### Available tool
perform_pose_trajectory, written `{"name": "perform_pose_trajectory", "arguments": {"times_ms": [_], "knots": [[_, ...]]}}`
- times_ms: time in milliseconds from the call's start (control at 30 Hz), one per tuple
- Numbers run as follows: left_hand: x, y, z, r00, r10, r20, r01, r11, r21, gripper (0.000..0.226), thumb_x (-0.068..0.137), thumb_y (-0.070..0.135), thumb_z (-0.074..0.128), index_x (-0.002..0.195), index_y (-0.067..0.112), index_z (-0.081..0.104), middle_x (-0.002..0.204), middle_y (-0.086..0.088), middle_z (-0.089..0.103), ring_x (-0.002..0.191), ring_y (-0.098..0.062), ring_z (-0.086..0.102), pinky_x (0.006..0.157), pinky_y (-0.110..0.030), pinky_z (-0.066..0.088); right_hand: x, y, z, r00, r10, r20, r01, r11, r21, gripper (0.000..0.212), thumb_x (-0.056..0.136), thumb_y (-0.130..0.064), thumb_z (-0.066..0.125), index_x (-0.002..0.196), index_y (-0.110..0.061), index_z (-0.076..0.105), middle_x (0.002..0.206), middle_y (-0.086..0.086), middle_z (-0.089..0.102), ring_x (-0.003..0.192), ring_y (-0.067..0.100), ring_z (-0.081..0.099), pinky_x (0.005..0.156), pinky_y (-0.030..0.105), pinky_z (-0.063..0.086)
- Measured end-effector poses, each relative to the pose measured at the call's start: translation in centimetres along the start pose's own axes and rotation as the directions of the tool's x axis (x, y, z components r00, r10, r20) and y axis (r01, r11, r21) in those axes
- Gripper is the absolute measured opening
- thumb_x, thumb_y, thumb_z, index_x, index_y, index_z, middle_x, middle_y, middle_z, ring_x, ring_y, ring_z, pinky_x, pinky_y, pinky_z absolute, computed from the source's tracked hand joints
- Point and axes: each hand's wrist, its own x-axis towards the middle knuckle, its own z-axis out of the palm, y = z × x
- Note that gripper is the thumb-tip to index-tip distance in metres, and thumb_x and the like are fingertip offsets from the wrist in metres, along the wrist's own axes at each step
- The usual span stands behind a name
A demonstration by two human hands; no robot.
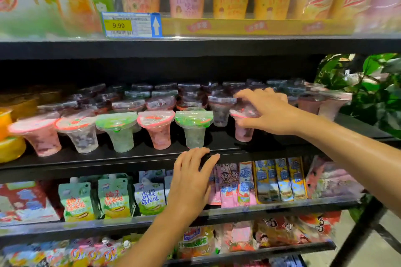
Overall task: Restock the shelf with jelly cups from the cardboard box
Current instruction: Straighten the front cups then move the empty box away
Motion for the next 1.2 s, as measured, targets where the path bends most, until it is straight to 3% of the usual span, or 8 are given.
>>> {"name": "perform_pose_trajectory", "arguments": {"times_ms": [100,233,367,533,800,1033,1200], "knots": [[0.5,1.1,0.9,0.999,-0.035,0.023,0.035,0.999,0.014,0.081,0.056,0.013,0.081,0.133,0.021,0.056,0.134,-0.004,0.053,0.125,-0.028,0.047,0.111,-0.046,0.027,-0.6,1.9,0.1,1.0,-0.005,0.005,0.005,0.997,0.075,0.071,0.086,-0.06,0.062,0.146,-0.032,0.035,0.117,-0.002,0.049,0.118,0.023,0.04,0.099,0.049,0.039],[0.4,0.6,1.9,0.999,-0.032,-0.016,0.033,0.999,0.01,0.089,0.053,0.009,0.088,0.134,0.022,0.054,0.133,-0.004,0.055,0.125,-0.028,0.047,0.111,-0.047,0.028,-0.5,3.8,1.1,0.999,-0.046,0.02,0.042,0.99,0.136,0.05,0.088,-0.049,0.068,0.13,-0.032,0.047,0.106,-0.007,0.051,0.104,0.019,0.047,0.08,0.036,0.04],[0.5,0.7,2.3,0.998,-0.057,-0.038,0.057,0.998,-0.007,0.091,0.05,0.005,0.091,0.132,0.021,0.055,0.131,-0.004,0.056,0.124,-0.028,0.047,0.109,-0.047,0.028,-0.2,4.4,2.1,0.997,-0.057,-0.045,0.065,0.971,0.229,0.042,0.086,-0.041,0.074,0.122,-0.029,0.056,0.117,-0.005,0.061,0.102,0.016,0.056,0.084,0.035,0.047],[0.4,0.7,2.8,0.996,-0.063,-0.063,0.061,0.998,-0.026,0.091,0.052,0.002,0.089,0.133,0.022,0.052,0.131,-0.006,0.057,0.124,-0.029,0.048,0.112,-0.047,0.026,0.2,4.0,3.4,0.986,-0.047,-0.16,0.096,0.945,0.313,0.034,0.084,-0.035,0.077,0.113,-0.026,0.061,0.11,-0.008,0.064,0.096,0.011,0.058,0.075,0.027,0.042],[0.3,0.7,2.5,0.998,-0.046,-0.042,0.045,0.999,-0.023,0.094,0.054,0.004,0.09,0.136,0.023,0.05,0.133,-0.006,0.057,0.127,-0.028,0.047,0.115,-0.044,0.021,0.6,2.1,4.3,0.981,-0.045,-0.188,0.123,0.896,0.428,0.031,0.084,-0.034,0.078,0.108,-0.026,0.06,0.107,-0.011,0.066,0.095,0.006,0.062,0.079,0.033,0.055],[0.3,0.6,2.2,0.999,-0.034,-0.025,0.034,0.999,0.0,0.094,0.054,-0.001,0.087,0.137,0.021,0.05,0.134,-0.006,0.055,0.127,-0.029,0.047,0.116,-0.043,0.019,0.6,2.0,4.4,0.986,-0.053,-0.159,0.117,0.896,0.428,0.034,0.085,-0.033,0.077,0.111,-0.025,0.055,0.109,-0.009,0.062,0.095,0.007,0.058,0.072,0.021,0.041],[0.2,0.7,2.0,1.0,-0.005,-0.017,0.005,1.0,0.02,0.094,0.055,0.001,0.086,0.139,0.02,0.048,0.137,-0.006,0.053,0.128,-0.028,0.045,0.117,-0.042,0.018,0.3,2.4,4.8,0.99,-0.036,-0.138,0.097,0.879,0.466,0.039,0.086,-0.03,0.076,0.117,-0.025,0.053,0.115,-0.009,0.059,0.103,0.007,0.057,0.084,0.024,0.047]]}}
